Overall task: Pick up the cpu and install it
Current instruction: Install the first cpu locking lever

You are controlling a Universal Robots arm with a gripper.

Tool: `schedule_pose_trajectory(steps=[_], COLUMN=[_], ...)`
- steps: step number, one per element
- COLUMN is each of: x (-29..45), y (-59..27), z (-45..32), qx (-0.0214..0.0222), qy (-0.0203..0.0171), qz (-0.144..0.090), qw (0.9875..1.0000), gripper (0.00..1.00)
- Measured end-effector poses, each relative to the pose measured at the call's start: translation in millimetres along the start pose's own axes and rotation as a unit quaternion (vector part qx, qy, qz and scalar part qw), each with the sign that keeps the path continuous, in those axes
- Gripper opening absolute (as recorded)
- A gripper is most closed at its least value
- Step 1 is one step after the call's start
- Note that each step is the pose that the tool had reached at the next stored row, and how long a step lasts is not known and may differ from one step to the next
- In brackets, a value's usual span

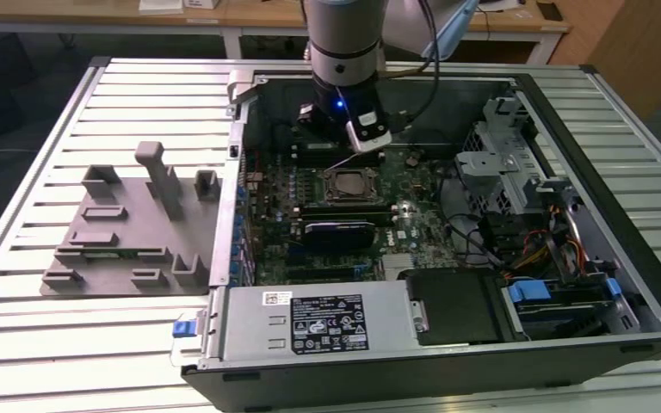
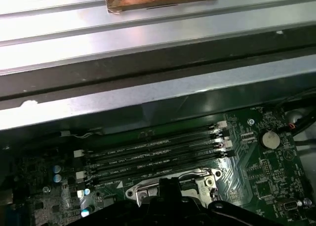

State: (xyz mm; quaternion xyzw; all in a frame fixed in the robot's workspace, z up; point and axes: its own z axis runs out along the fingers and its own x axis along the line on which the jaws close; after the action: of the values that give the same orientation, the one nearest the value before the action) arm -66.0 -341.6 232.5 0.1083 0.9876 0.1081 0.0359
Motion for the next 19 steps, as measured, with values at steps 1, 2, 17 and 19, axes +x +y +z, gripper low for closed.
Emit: schedule_pose_trajectory(steps=[1, 2, 17, 19], x=[0.0, 0.0, -5.0, -4.3], y=[-0.1, -0.2, 6.5, 9.2], z=[0.5, 1.0, 12.0, 13.1], qx=[0.0013, 0.0029, 0.0245, 0.0246], qy=[-0.0025, -0.0050, -0.0182, -0.0182], qz=[0.003, 0.005, 0.032, 0.032], qw=[1.0000, 1.0000, 0.9990, 0.9990], gripper=[0.11, 0.11, 0.11, 0.11])
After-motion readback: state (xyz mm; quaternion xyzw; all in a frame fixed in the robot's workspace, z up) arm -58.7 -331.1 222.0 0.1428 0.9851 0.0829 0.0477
